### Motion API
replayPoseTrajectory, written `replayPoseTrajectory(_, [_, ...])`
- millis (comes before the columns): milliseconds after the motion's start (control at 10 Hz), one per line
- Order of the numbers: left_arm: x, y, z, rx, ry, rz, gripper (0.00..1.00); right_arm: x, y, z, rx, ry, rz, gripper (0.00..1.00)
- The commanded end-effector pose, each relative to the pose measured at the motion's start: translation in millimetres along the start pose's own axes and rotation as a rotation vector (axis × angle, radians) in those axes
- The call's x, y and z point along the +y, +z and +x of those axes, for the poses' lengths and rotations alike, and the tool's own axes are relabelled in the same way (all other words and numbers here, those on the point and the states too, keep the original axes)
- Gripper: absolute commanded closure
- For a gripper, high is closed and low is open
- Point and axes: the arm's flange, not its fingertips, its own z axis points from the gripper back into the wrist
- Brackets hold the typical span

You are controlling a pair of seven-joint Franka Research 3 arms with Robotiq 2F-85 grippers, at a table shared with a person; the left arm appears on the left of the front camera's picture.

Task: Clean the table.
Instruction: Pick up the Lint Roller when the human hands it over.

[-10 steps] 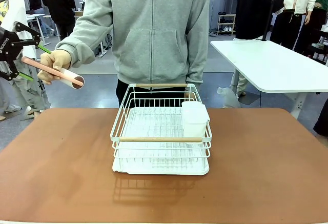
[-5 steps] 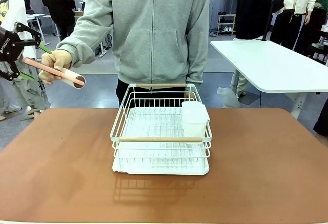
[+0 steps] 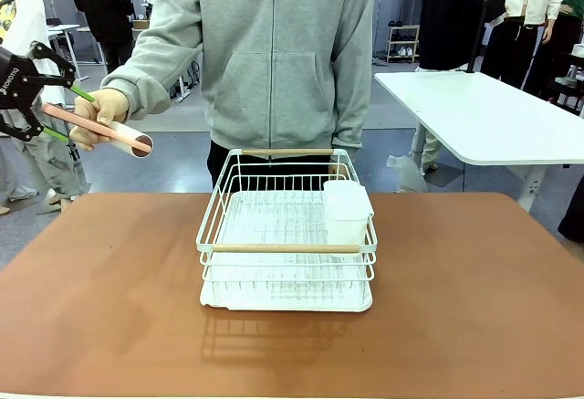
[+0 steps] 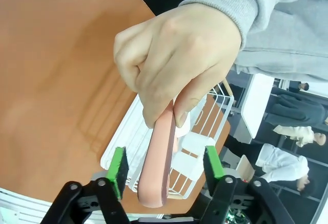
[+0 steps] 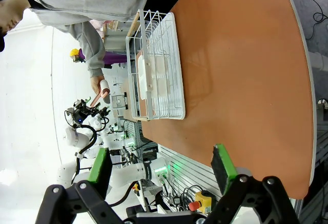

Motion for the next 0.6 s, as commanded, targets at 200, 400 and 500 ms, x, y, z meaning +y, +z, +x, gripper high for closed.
replayPoseTrajectory(200, [-4.0, 0.6, 4.7, -0.004, -0.017, -0.030, 0.55, 5.8, 2.3, -1.0, 0.000, -0.013, -0.012, 0.00])
replayPoseTrajectory(400, [-3.3, -0.3, 5.1, -0.009, -0.018, -0.026, 0.55, 5.8, 2.3, -1.0, 0.000, -0.013, -0.012, 0.00])
replayPoseTrajectory(500, [-3.2, -1.2, 5.6, -0.014, -0.018, -0.025, 0.98, 5.8, 2.3, -1.0, 0.000, -0.013, -0.012, 0.00])
